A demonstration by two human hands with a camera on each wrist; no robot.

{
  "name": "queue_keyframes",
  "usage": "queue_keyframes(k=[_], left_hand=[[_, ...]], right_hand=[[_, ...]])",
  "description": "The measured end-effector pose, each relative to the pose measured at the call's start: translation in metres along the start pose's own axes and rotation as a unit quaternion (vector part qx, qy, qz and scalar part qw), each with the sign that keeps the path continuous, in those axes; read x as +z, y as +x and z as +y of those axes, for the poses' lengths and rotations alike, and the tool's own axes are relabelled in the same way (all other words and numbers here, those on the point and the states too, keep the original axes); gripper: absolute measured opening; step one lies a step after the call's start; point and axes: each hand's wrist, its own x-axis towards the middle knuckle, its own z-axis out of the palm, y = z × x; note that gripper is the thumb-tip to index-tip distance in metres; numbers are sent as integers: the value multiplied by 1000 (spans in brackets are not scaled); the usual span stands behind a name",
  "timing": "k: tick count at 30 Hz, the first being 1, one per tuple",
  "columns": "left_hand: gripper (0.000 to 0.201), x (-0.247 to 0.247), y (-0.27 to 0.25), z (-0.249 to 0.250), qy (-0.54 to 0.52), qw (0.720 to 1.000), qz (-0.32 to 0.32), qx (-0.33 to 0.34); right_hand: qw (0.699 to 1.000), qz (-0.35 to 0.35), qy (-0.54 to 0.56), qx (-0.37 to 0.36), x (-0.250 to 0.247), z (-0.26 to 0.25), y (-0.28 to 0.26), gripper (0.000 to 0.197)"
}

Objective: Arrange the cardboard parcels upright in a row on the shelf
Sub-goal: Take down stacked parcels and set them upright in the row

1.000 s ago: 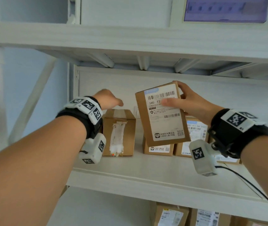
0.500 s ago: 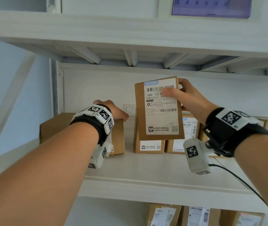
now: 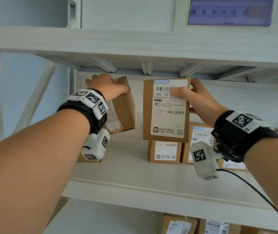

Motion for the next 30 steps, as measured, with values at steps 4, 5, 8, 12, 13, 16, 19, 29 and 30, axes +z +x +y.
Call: queue_keyframes(k=[4,5,8,12,13,16,19,29,30], left_hand=[[28,-20,0,-7,-14,999,25,19],[29,-25,0,-8,-6,999,33,21],[43,-37,6,-15,39,999,28,24],[60,-41,12,-34,99,995,18,15],[60,-41,13,-40,107,994,14,16],[54,-37,15,-55,122,992,6,23],[51,-35,20,-60,122,992,-6,36],[61,-22,41,-70,158,985,-61,34],[61,-22,42,-71,162,984,-62,35]], right_hand=[[1000,-16,26,2,18,-2,7,47],[999,-19,32,3,24,-3,10,48],[999,-25,46,7,39,-6,18,54],[999,-45,15,-4,62,-6,27,52],[999,-52,-4,-8,68,-5,28,52],[994,-80,-69,-20,84,-2,34,53],[983,-113,-141,-18,96,5,42,51],[921,-186,-338,48,124,35,62,54],[913,-191,-357,52,125,34,63,54]])
